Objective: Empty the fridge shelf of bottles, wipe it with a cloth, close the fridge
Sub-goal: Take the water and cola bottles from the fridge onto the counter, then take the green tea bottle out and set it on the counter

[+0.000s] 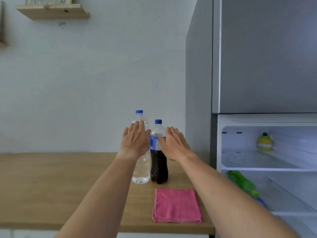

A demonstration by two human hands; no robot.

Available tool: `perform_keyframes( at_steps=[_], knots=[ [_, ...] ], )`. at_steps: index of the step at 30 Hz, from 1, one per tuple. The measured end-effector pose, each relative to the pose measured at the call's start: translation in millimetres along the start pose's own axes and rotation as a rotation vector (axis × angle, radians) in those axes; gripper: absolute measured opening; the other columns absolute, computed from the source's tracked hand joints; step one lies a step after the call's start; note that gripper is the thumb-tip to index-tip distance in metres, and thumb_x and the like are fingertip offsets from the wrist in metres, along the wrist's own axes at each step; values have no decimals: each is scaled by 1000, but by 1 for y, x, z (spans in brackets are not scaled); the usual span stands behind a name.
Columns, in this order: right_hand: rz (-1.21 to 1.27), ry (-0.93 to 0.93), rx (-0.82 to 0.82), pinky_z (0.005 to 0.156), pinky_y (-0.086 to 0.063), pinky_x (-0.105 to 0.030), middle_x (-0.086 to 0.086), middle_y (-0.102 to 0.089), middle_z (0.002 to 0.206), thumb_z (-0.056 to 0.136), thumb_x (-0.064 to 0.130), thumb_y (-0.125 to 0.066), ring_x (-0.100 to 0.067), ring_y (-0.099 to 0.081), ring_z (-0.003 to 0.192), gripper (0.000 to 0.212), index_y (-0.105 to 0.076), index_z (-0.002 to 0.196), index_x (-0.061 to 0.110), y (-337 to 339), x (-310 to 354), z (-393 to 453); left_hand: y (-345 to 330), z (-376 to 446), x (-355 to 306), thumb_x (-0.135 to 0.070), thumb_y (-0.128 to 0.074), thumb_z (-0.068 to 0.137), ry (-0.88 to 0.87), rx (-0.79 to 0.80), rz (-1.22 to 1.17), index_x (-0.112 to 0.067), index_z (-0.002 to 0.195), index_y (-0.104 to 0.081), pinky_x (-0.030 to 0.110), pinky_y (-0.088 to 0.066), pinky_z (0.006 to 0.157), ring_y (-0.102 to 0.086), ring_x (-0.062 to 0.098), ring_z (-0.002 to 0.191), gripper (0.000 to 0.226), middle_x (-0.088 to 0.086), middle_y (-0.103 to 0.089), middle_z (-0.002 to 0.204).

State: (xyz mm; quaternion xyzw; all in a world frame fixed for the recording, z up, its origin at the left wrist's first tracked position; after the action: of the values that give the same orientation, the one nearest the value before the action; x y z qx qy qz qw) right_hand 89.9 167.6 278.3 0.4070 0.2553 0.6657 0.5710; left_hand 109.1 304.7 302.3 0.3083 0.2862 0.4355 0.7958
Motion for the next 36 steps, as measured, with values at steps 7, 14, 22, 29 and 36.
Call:
perform_keyframes(
  at_steps=[7,14,22,29,36],
  knots=[
    [62,64,-72,107,-40,-41,-13,-54,126,107,32,-34,-27,-50,121,38,-48,126,3,38,-19,-92,0,-76,-48,-30,-29,104,-29,7,-128,-4,118,-48,42,-38,106,-52,30,118,36,11,-58,121],
    [-27,-118,-22,111,-34,-41,-18,-51,140,107,32,-35,-33,-44,134,44,-47,134,0,36,-114,-192,-52,-156,-137,-24,-31,103,-156,143,-257,-2,118,-50,43,-47,96,-58,33,112,32,15,-59,115],
    [-123,-456,119,118,-29,-44,-20,-39,153,106,37,-34,-33,-35,142,57,-36,147,-3,32,-256,-259,-138,-214,-235,-24,-29,105,-212,385,-359,1,142,-38,46,-33,113,-42,35,137,45,21,-43,145],
    [-93,-563,165,117,-30,-45,-21,-39,153,104,41,-36,-35,-37,141,61,-38,147,-2,-16,-346,-239,-238,-187,-259,-28,-31,103,-148,484,-275,-3,125,-47,44,-40,105,-50,35,121,38,17,-52,129],
    [-127,-601,208,114,-34,-45,-23,-43,149,104,41,-38,-38,-41,138,63,-37,146,-5,-83,-415,-179,-347,-132,-261,-35,-30,103,-112,577,-108,0,142,-36,44,-28,116,-35,35,137,52,19,-39,147]
  ],
)
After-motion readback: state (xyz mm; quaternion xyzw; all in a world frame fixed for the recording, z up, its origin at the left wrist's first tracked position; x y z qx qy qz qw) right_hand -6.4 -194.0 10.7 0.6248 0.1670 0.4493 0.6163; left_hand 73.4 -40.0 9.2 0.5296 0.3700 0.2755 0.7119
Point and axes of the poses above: each hand's wrist, its own z-axis towards the middle knuckle, its own y-axis out of the back of the hand, x = y × z, the point moved 8 cm from there along z, towards the middle knuckle
